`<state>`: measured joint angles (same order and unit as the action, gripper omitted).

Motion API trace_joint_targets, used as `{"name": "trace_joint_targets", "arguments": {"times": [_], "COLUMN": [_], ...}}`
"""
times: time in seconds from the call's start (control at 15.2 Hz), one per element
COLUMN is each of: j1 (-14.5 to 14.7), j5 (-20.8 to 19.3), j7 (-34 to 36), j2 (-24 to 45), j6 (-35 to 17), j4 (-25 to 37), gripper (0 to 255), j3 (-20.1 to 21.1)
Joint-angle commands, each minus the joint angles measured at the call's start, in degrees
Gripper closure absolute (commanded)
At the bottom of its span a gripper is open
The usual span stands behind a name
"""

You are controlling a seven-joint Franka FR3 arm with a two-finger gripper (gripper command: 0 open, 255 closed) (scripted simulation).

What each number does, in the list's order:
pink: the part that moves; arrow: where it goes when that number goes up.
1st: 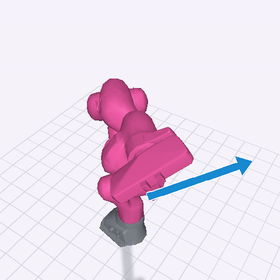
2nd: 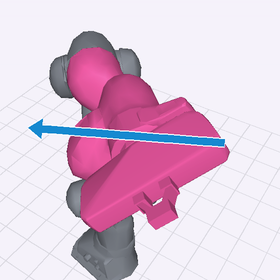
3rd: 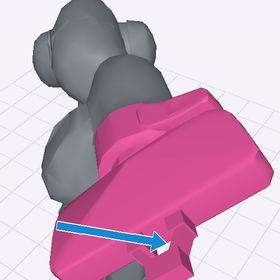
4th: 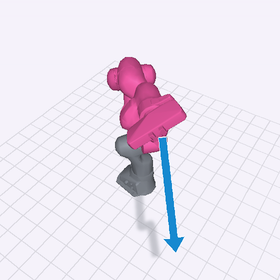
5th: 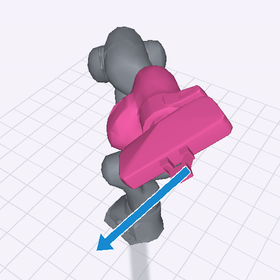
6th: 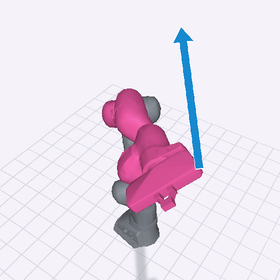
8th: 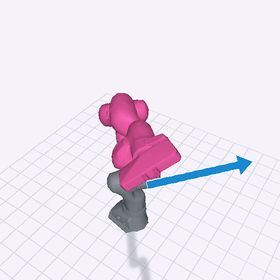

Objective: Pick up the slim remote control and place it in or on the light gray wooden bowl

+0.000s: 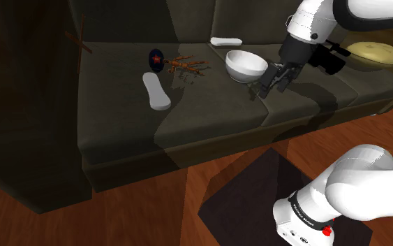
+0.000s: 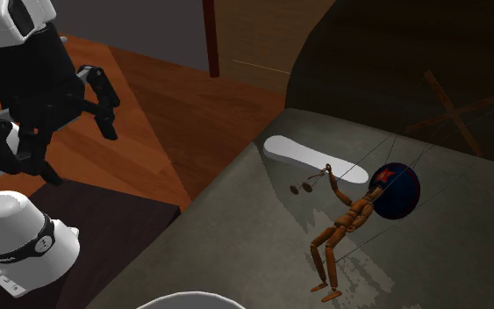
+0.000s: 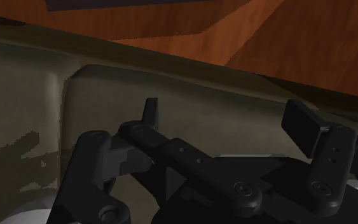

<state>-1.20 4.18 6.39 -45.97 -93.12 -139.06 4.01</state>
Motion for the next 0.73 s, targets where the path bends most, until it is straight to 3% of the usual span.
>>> {"name": "trace_joint_targets", "arguments": {"times": [0.0,0.66], "j1": [0.0,0.5], "j5": [0.0,2.4], "j7": [0.0,10.1], "j2": [0.0,20.8], "j6": [0.0,-9.2], "j4": [0.0,11.7], "gripper": [0,0], "j3": [0.0,8.2]}}
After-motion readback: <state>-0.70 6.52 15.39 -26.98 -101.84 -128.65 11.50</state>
